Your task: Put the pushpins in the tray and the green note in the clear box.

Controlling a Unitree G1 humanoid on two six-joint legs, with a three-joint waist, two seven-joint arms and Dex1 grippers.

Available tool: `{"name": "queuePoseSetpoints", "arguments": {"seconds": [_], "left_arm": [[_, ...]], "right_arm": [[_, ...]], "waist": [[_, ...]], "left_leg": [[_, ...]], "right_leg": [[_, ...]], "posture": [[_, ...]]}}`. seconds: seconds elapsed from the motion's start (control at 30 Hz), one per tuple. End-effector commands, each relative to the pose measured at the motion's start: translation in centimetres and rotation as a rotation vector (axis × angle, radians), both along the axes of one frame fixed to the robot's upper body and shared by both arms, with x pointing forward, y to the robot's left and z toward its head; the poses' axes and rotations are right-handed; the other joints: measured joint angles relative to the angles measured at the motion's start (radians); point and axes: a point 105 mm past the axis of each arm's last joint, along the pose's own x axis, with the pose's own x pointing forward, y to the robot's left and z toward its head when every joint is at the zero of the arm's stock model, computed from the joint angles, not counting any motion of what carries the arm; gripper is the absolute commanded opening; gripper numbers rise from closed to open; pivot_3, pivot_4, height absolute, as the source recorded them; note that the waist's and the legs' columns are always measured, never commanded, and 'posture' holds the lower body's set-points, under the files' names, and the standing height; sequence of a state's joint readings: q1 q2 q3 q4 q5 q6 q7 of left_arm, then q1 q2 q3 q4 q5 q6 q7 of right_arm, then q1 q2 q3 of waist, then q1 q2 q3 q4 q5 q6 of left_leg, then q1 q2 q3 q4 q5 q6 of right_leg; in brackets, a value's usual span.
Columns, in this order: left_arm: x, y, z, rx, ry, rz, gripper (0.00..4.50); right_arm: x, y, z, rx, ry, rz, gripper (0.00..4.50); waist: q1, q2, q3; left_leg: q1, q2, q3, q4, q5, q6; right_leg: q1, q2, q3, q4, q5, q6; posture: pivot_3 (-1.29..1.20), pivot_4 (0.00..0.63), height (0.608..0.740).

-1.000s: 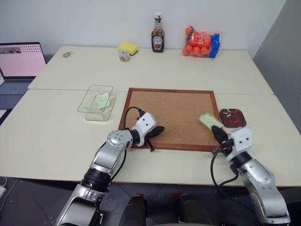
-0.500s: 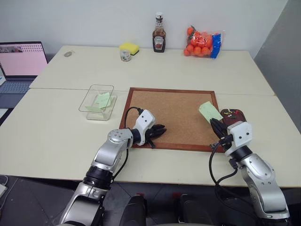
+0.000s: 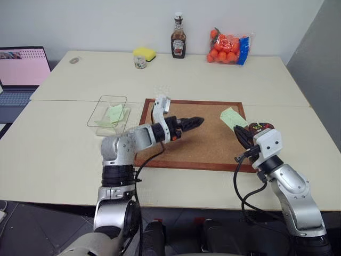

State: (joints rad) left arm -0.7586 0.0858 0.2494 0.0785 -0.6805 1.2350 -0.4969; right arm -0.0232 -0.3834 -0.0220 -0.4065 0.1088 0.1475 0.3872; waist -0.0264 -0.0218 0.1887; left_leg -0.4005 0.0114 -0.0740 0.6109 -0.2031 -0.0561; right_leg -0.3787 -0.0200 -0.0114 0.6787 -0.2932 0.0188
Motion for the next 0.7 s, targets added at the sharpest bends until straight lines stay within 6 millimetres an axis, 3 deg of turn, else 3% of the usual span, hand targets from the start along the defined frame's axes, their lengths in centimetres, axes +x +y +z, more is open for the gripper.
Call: {"name": "queuePoseSetpoints", "arguments": {"seconds": [0.03, 0.57, 0.7], "left_arm": [[-0.8, -1.2, 0.5, -0.047, 0.079, -0.074, 4.47], [1.0, -5.9, -0.9, -0.181, 0.319, -0.005, 4.47], [1.4, -6.3, -1.1, -0.206, 0.353, 0.008, 3.80]], "right_arm": [[0.0, 0.3, 1.0, -0.004, -0.027, 0.016, 0.00], [-0.6, 2.2, 1.9, -0.040, -0.049, 0.083, 0.00], [-0.6, 2.3, 2.0, -0.029, -0.048, 0.078, 0.00]], "waist": [[0.000, 0.000, 0.000], [0.001, -0.001, 0.000], [0.001, -0.001, 0.000]], "left_leg": [[0.000, 0.000, 0.000, 0.000, 0.000, 0.000], [0.000, -0.001, 0.001, 0.000, 0.001, -0.002], [0.000, -0.001, 0.001, 0.000, 0.001, -0.002]], "right_leg": [[0.000, 0.000, 0.000, 0.000, 0.000, 0.000], [-0.001, 0.000, 0.001, 0.000, 0.000, 0.000], [0.000, 0.000, 0.001, 0.000, 0.000, 0.000]], "posture": [[0.00, 0.150, 0.740], [0.00, 0.150, 0.740], [0.00, 0.150, 0.740]]}}
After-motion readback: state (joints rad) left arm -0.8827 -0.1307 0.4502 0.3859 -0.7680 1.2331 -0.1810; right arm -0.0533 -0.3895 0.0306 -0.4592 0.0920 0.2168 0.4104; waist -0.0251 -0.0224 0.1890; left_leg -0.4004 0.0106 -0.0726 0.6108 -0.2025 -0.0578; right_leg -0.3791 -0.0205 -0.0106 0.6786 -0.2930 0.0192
